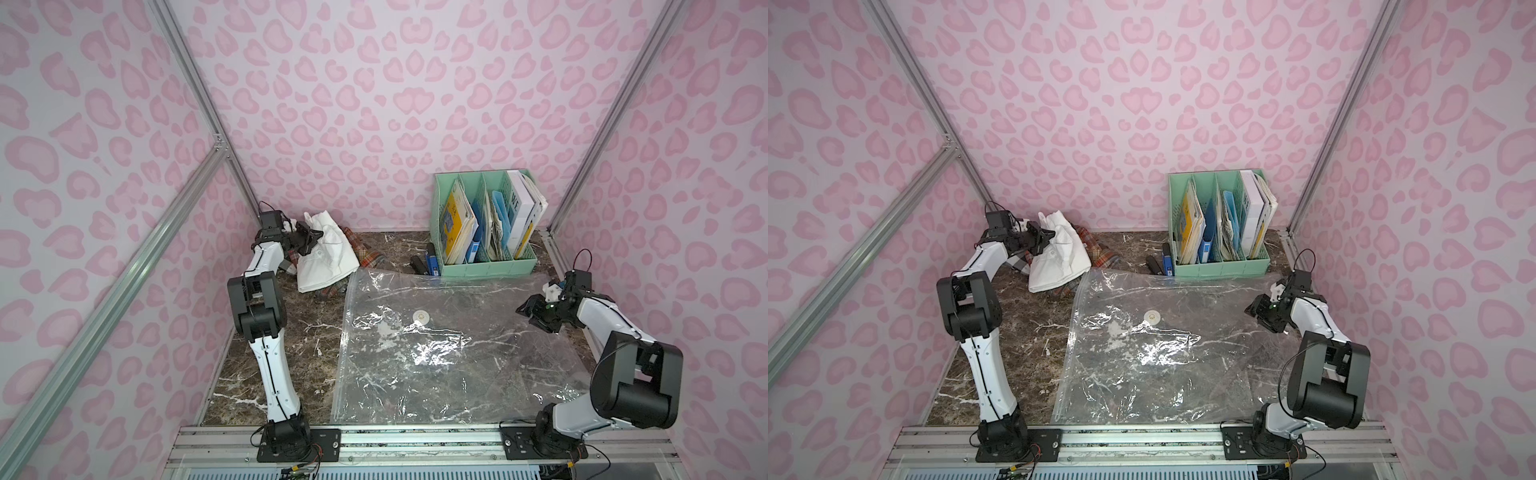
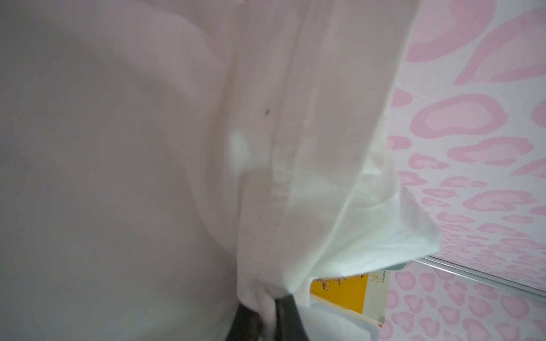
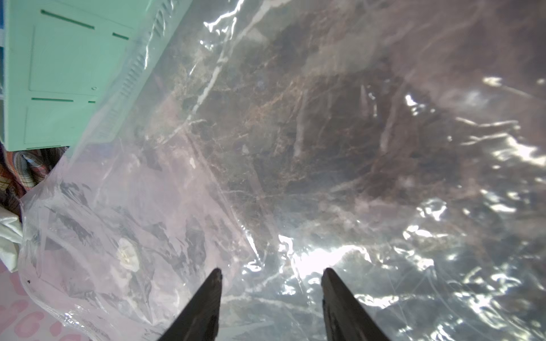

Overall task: Take the shirt out of the vacuum bag
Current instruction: Place the shirt at the corner of the board.

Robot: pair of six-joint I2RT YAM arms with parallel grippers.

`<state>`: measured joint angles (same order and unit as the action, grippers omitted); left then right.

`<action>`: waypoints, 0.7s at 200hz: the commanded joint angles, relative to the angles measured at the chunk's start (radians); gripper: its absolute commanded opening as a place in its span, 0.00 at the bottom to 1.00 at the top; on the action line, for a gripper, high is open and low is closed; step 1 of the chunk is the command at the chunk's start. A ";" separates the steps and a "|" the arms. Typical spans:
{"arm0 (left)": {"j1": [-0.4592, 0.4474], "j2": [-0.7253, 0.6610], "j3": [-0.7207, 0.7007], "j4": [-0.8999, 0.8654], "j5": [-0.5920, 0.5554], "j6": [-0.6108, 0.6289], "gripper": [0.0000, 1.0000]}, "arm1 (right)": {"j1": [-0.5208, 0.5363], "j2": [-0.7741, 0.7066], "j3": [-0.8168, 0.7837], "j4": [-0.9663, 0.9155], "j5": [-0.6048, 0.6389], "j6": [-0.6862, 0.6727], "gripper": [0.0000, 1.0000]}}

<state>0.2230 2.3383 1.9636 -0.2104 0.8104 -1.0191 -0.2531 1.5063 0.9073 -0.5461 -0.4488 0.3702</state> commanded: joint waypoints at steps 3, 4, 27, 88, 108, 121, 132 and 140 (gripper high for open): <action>-0.008 0.048 0.062 0.042 -0.010 -0.052 0.04 | 0.006 -0.019 -0.017 0.005 0.004 0.003 0.55; -0.008 0.051 0.065 0.041 -0.008 -0.053 0.04 | 0.006 -0.019 -0.017 0.005 0.004 0.002 0.55; -0.022 0.084 0.084 -0.001 -0.005 -0.034 0.27 | 0.006 -0.036 -0.034 0.003 0.006 0.003 0.56; -0.016 -0.062 0.080 0.012 -0.014 -0.040 0.98 | 0.012 -0.076 -0.034 -0.005 -0.014 0.018 0.56; -0.017 -0.129 0.072 -0.036 -0.030 0.011 0.98 | 0.021 -0.091 -0.024 -0.014 -0.019 0.022 0.56; -0.017 -0.171 0.048 -0.090 -0.041 0.072 0.98 | 0.024 -0.106 -0.016 -0.020 -0.024 0.022 0.56; -0.016 -0.209 0.029 -0.153 -0.059 0.147 0.98 | 0.024 -0.122 -0.004 -0.028 -0.031 0.023 0.56; -0.017 -0.237 0.019 -0.204 -0.075 0.210 0.98 | 0.025 -0.138 0.005 -0.034 -0.041 0.020 0.57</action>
<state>0.2062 2.1582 2.0075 -0.2687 0.7731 -0.9867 -0.2302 1.4017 0.8879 -0.5568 -0.4606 0.3901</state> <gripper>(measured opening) 0.985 0.563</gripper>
